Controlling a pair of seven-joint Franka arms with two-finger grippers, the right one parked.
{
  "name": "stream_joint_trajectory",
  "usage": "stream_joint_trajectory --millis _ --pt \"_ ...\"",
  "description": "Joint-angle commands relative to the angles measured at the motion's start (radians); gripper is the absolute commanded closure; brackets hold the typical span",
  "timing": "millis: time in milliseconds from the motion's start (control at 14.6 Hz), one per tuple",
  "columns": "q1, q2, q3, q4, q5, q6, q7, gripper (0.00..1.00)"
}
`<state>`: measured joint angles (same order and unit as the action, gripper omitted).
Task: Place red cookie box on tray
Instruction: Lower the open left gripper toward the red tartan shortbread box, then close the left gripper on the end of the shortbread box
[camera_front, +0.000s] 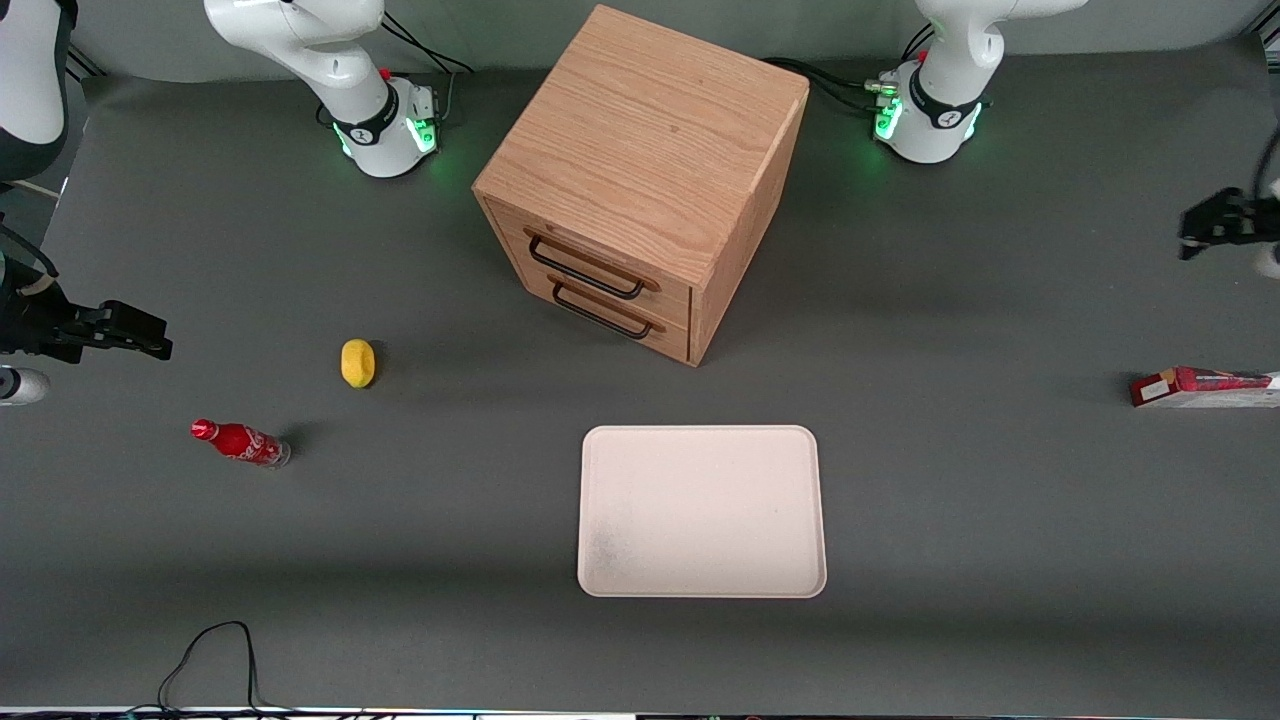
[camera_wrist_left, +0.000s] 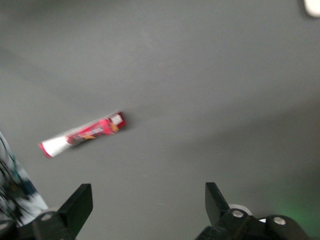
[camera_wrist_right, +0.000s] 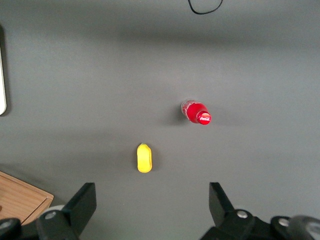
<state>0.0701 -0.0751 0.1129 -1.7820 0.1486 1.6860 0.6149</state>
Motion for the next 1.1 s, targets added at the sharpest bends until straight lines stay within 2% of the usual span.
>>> stream_joint_trajectory --millis 0,206,412,686,1029 --pt "0.049 0.063 0.059 0.004 0.006 0.093 0.359 0.00" --pt "0.099 0.135 0.112 0.004 -0.006 0.216 0.689 0.00" --pt "0.168 0.225 0.116 0.021 -0.010 0.271 0.946 0.00" --pt "0.247 0.389 0.117 0.090 -0.115 0.305 1.274 0.01" --pt "0.277 0.510 0.114 0.110 -0.124 0.472 1.404 0.01"
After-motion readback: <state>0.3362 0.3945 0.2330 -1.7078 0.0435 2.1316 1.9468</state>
